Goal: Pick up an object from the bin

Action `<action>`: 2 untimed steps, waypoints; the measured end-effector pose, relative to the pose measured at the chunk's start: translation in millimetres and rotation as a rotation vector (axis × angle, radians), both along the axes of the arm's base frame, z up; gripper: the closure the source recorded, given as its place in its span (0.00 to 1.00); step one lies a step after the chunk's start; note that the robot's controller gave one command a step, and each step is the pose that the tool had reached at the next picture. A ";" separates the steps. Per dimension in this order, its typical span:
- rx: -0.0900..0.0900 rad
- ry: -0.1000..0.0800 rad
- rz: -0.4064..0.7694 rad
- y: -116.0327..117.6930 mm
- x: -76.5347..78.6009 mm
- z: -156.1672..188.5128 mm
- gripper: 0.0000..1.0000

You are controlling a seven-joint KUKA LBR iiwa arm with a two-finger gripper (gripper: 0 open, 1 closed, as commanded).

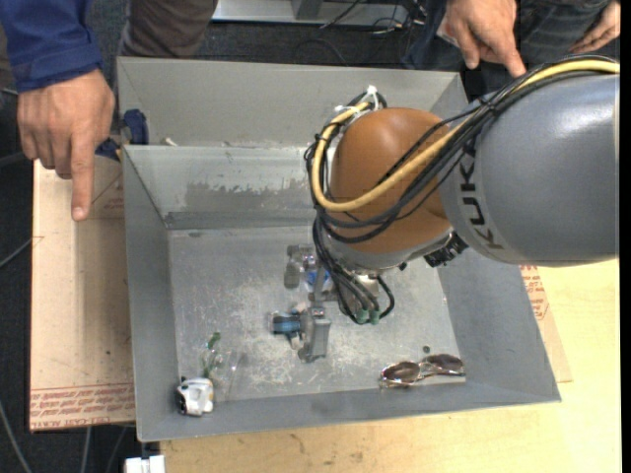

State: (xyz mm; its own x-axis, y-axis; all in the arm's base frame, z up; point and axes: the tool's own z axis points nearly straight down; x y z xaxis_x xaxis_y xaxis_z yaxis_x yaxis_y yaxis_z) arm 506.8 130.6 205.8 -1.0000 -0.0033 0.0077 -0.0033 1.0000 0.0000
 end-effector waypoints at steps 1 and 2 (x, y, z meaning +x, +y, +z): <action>0.001 -0.008 -0.003 -0.6 1.7 4.3 0.00; 0.003 -0.015 0.065 -7.7 3.1 -22.9 0.00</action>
Offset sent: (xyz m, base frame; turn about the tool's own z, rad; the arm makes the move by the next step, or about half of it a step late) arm 0.0013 -0.0396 -0.1358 -0.3080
